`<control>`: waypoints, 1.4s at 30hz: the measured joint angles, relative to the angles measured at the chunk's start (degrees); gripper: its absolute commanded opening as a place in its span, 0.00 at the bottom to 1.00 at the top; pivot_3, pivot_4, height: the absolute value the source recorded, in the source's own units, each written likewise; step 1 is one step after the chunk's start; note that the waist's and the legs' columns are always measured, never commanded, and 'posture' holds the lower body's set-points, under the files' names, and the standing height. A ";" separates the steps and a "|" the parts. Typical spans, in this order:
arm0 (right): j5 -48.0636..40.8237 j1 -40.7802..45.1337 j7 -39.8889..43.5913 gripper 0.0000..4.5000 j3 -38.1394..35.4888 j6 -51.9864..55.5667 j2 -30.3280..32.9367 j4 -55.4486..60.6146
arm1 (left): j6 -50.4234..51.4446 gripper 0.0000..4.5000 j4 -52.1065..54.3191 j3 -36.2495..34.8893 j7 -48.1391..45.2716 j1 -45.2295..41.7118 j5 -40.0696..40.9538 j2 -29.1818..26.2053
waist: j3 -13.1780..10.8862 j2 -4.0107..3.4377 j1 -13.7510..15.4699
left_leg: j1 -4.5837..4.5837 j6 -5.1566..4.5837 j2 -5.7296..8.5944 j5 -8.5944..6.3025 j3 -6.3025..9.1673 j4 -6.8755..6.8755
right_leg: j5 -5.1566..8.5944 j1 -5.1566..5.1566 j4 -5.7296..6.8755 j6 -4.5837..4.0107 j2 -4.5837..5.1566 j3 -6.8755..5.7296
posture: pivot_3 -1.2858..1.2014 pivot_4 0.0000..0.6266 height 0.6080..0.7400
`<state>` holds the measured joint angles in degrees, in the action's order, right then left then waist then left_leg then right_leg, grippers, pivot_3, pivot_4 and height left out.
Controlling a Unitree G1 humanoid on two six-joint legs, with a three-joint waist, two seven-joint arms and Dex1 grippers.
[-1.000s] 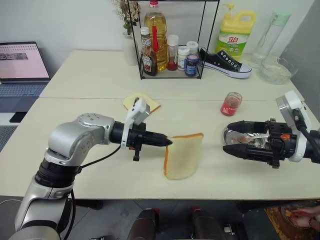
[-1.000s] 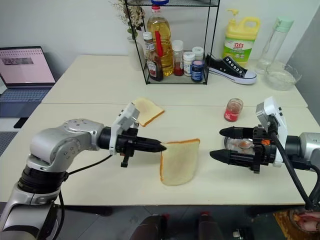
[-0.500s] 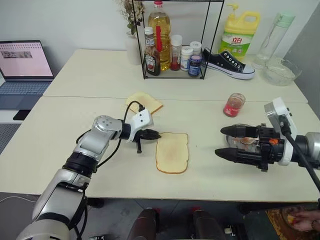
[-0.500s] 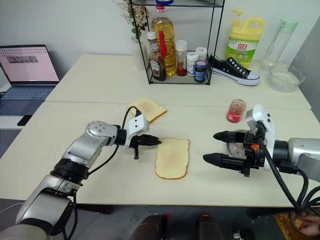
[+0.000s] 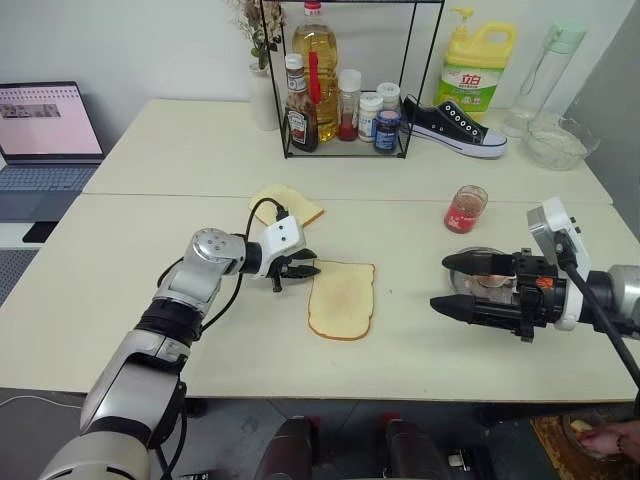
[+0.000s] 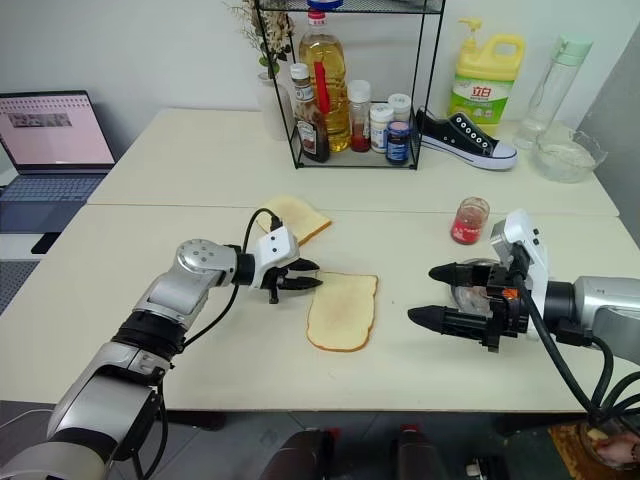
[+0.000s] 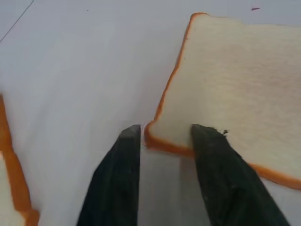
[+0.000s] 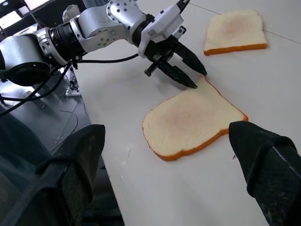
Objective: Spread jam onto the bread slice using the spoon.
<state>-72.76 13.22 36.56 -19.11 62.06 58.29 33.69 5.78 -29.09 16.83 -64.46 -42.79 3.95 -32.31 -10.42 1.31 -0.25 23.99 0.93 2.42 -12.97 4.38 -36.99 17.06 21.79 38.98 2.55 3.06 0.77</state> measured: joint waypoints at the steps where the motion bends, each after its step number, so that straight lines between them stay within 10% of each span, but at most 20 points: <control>1: 0.13 -1.13 -0.40 1.00 -0.37 -0.22 -0.06 0.05 | 0.26 0.66 0.09 -0.35 -0.06 0.01 0.20 0.05 | 0.00 0.00 0.00 | 0.00 0.00 0.00 0.00 0.01 0.00 | 0.00 0.00 0.00 0.00 0.00 0.00 | 0.52 0.24 1.00; 6: -0.43 -8.09 -5.12 1.00 -6.65 -0.80 -3.12 -0.80 | 4.24 0.99 3.20 -3.78 0.00 0.01 1.50 -0.48 | 0.00 0.01 0.05 | 0.02 0.00 0.02 0.00 0.00 -0.03 | 0.00 -0.01 0.01 0.01 0.00 0.02 | 0.52 0.24 1.00; 21: -4.41 -21.67 -37.20 1.00 -23.45 -9.48 -26.46 -12.76 | 4.95 0.99 30.15 -0.17 -2.42 4.93 7.31 5.21 | 0.09 -0.14 0.06 | -0.16 0.00 0.02 0.01 -0.11 0.00 | 0.00 -0.14 0.05 0.01 -0.03 0.16 | 0.52 0.24 1.00; 42: -3.02 -5.28 -37.02 1.00 -19.32 -15.26 -29.80 -38.44 | 8.39 0.99 31.70 0.26 -0.83 3.62 6.99 6.40 | 0.20 -0.35 -1.25 | -0.19 -0.01 -0.02 0.00 -0.12 0.03 | 0.00 -0.16 0.04 0.01 -0.32 0.16 | 0.52 0.24 1.00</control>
<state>-75.77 7.94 -0.47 -38.42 46.80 28.49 -4.75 14.17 2.62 17.09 -65.29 -39.17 10.94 -25.91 -10.22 0.97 -1.50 23.80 0.92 2.40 -12.97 4.27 -36.95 17.06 21.63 39.02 2.55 2.74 0.93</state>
